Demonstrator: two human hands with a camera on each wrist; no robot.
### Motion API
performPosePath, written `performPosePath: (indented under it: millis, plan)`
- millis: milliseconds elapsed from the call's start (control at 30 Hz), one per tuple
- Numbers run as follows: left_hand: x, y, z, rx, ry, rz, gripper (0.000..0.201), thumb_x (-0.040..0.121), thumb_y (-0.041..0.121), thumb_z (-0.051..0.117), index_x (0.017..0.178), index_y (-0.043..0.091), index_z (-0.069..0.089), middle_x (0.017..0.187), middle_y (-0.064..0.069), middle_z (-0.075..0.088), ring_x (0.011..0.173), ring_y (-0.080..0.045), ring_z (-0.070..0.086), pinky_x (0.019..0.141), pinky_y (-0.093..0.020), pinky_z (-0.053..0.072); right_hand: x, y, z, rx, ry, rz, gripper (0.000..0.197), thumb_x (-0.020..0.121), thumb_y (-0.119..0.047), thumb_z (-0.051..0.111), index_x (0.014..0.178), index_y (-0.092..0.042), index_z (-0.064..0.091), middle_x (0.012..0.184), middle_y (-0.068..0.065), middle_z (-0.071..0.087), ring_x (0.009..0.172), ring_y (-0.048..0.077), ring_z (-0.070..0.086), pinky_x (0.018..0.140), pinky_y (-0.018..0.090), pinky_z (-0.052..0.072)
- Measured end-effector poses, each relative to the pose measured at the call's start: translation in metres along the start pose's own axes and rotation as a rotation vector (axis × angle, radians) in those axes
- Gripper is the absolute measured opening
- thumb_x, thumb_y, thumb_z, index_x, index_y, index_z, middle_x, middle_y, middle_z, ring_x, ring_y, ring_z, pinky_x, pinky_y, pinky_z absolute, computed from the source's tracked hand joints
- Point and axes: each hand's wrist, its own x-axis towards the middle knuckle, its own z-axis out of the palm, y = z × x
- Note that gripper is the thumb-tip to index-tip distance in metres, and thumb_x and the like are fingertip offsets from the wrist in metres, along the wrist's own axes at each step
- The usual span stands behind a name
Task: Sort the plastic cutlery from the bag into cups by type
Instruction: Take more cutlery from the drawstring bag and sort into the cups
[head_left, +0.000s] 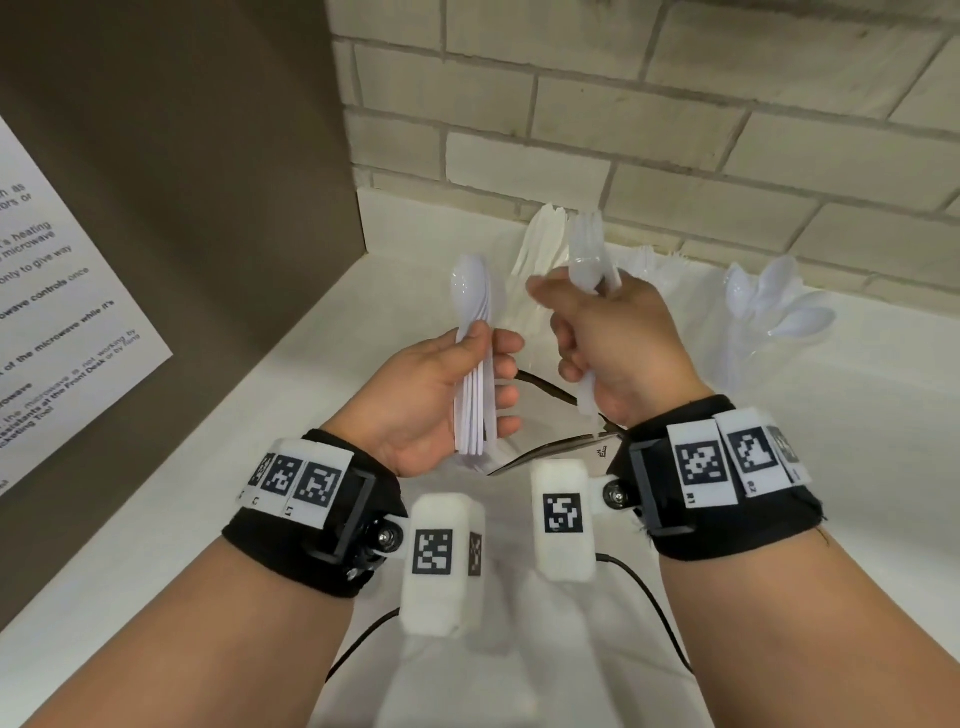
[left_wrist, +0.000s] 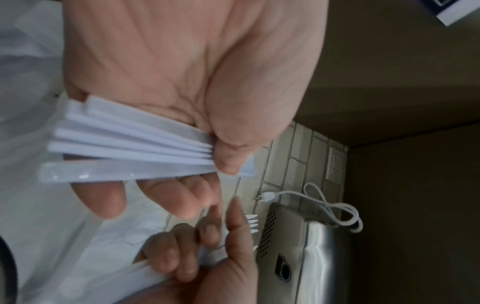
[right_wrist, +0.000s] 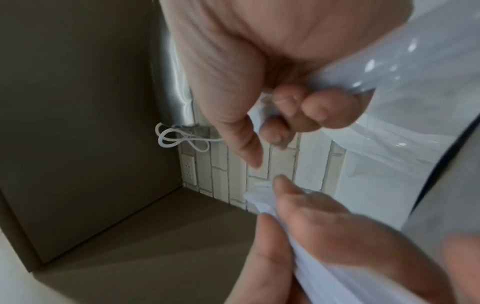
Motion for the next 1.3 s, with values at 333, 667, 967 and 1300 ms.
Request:
performPosePath:
  millis: [333, 667, 967, 1300]
  plan:
    - [-0.003, 0.001, 0.003, -0.088, -0.042, 0.016, 0.031, 0.092, 0.032, 0.048, 0.104, 0.008, 0.063, 0.059, -0.001, 0.052, 0.049, -0.012, 0.044, 0.052, -0.026, 0.044, -0.002, 0.005, 0.005, -0.046, -0.242, 0.103, 0.023, 0.085, -0.03, 0.071, 0.088, -0.008, 0.067, 0.073, 0.007, 0.071, 0.036, 0.012, 0.031, 0.041, 0.023, 0.029]
    - [-0.001, 0.0, 0.008, 0.081, 0.149, 0.021, 0.024, 0.101, 0.025, 0.042, 0.097, 0.004, 0.052, 0.079, -0.015, 0.072, 0.072, -0.028, 0.072, 0.071, -0.041, 0.059, 0.013, 0.01, 0.004, 0.2, -0.07, 0.186, 0.017, 0.091, -0.015, 0.055, 0.1, -0.005, 0.064, 0.066, 0.007, 0.064, 0.044, 0.015, 0.04, 0.045, 0.025, 0.032]
    - [0.007, 0.005, 0.008, 0.201, 0.198, 0.023, 0.023, 0.098, 0.03, 0.046, 0.092, 0.01, 0.054, 0.068, -0.006, 0.064, 0.064, -0.021, 0.068, 0.069, -0.04, 0.058, 0.061, -0.017, -0.049, 0.123, 0.119, -0.085, 0.017, 0.101, -0.029, 0.044, 0.111, -0.015, 0.047, 0.073, 0.004, 0.058, 0.049, 0.015, 0.047, 0.049, 0.026, 0.042]
    - [0.032, 0.011, 0.027, 0.167, 0.061, -0.064, 0.009, 0.096, 0.02, 0.054, 0.098, 0.011, 0.054, 0.064, -0.001, 0.044, 0.055, -0.014, 0.038, 0.052, -0.029, 0.035, 0.136, 0.019, -0.102, 0.131, 0.34, -0.389, 0.021, 0.1, -0.01, 0.042, 0.12, -0.012, 0.048, 0.073, 0.002, 0.053, 0.069, 0.013, 0.053, 0.074, 0.023, 0.047]
